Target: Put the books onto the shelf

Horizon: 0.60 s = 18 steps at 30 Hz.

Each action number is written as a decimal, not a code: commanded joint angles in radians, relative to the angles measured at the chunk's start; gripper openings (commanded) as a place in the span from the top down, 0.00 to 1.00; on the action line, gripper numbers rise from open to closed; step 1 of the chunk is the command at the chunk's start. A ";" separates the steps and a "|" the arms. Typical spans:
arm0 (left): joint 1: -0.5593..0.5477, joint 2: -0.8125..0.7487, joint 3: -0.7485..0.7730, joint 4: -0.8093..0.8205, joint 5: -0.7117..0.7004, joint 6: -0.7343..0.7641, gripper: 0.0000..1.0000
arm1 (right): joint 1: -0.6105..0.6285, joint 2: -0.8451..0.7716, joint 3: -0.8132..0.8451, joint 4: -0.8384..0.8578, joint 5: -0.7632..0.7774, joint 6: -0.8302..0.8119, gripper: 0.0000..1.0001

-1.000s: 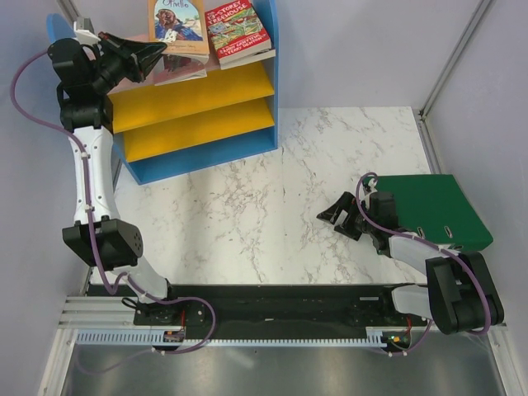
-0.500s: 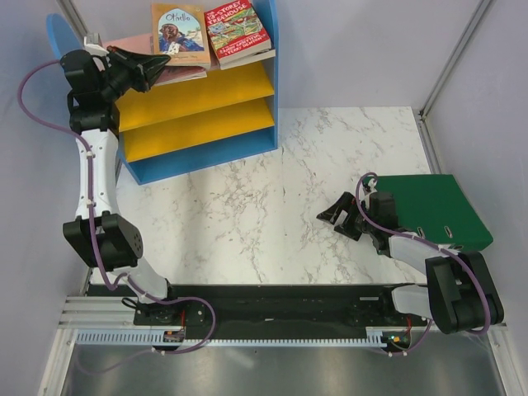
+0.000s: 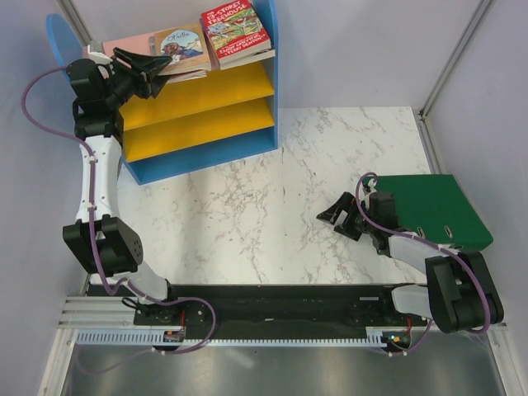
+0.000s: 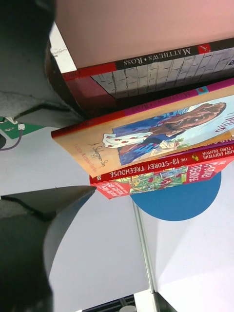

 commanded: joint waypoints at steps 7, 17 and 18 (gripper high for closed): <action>0.016 -0.048 -0.012 0.038 -0.046 -0.101 0.34 | 0.005 0.002 0.016 0.031 -0.015 -0.012 0.02; 0.032 -0.084 0.030 -0.030 -0.103 -0.121 0.00 | 0.005 0.000 0.014 0.033 -0.016 -0.013 0.02; 0.035 -0.084 0.040 -0.071 -0.119 -0.109 0.00 | 0.003 0.000 0.014 0.033 -0.016 -0.013 0.02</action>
